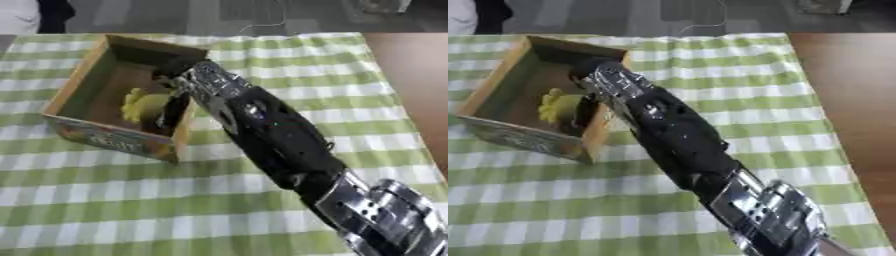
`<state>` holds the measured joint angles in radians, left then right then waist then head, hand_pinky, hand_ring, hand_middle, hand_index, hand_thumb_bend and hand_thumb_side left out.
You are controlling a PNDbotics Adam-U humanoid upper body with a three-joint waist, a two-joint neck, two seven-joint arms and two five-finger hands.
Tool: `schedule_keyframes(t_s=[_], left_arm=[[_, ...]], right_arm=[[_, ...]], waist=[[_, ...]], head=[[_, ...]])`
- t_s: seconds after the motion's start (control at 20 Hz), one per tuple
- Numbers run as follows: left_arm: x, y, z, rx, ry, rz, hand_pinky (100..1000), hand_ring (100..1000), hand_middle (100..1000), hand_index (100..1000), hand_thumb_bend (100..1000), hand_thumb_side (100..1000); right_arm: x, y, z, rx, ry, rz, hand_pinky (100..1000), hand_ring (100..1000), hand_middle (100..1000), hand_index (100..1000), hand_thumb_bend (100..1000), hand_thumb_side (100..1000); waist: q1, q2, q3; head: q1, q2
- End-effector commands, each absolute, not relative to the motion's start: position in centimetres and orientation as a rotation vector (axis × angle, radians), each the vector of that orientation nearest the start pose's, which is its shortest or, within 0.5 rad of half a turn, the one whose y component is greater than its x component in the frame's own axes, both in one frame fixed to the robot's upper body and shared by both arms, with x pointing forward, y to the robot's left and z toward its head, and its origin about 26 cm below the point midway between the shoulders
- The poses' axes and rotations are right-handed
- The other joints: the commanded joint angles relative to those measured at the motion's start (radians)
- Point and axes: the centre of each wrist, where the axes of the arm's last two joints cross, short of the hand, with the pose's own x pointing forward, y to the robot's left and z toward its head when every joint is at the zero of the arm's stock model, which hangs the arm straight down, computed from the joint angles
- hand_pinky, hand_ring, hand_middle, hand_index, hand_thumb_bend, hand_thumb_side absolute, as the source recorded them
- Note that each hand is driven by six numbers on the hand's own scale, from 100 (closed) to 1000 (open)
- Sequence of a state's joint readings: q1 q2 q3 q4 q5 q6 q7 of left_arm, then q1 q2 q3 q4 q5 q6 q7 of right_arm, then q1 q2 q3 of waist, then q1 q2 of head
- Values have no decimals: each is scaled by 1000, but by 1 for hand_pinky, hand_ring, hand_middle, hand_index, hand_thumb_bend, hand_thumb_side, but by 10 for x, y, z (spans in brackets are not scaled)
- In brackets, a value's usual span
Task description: Pick up objects on the table and place them in the box.
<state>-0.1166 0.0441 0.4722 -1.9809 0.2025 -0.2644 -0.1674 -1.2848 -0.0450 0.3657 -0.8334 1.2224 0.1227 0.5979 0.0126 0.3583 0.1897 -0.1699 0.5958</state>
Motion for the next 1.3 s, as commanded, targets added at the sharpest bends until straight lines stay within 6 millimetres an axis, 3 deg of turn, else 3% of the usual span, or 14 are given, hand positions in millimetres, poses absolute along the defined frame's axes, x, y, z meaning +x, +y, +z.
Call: schedule_keyframes(t_s=[0.05, 0.35, 0.6, 0.8, 0.95, 1.1, 1.3], left_arm=[[255, 354, 139, 231, -2411, 151, 751, 613, 587, 752, 100, 933], [255, 354, 140, 232, -2410, 151, 751, 613, 588, 752, 100, 933], [254, 356, 140, 244, -2410, 155, 751, 613, 587, 752, 100, 933], [254, 357, 140, 254, -2409, 160, 751, 613, 588, 752, 100, 932], [253, 358, 140, 262, -2408, 164, 751, 613, 588, 752, 100, 931], [253, 359, 139, 268, -2408, 166, 751, 613, 588, 752, 100, 929], [253, 359, 139, 273, -2409, 169, 751, 614, 588, 752, 100, 930]], right_arm=[[463, -22, 274, -1051, -1300, 1792, 846, 916, 815, 1000, 522, 508], [458, -23, 291, -1061, -1361, 1760, 849, 909, 807, 1000, 508, 529], [433, -30, 335, -1132, -1538, 1737, 841, 901, 793, 998, 444, 585], [400, -50, 377, -1176, -1695, 1652, 846, 888, 778, 977, 428, 626], [376, -72, 401, -1186, -1805, 1545, 840, 870, 753, 946, 342, 684], [354, -92, 412, -1220, -1858, 1468, 837, 861, 740, 928, 221, 680], [327, -119, 414, -1251, -1922, 1384, 829, 851, 745, 910, 145, 743]], waist=[[5, -19, 2], [5, -22, -2], [4, -26, -11], [5, -30, -21], [9, -32, -30], [12, -33, -38], [15, -33, -45]], head=[[2, -11], [4, -12], [14, -7], [26, -4], [34, -3], [40, -3], [47, -3]])
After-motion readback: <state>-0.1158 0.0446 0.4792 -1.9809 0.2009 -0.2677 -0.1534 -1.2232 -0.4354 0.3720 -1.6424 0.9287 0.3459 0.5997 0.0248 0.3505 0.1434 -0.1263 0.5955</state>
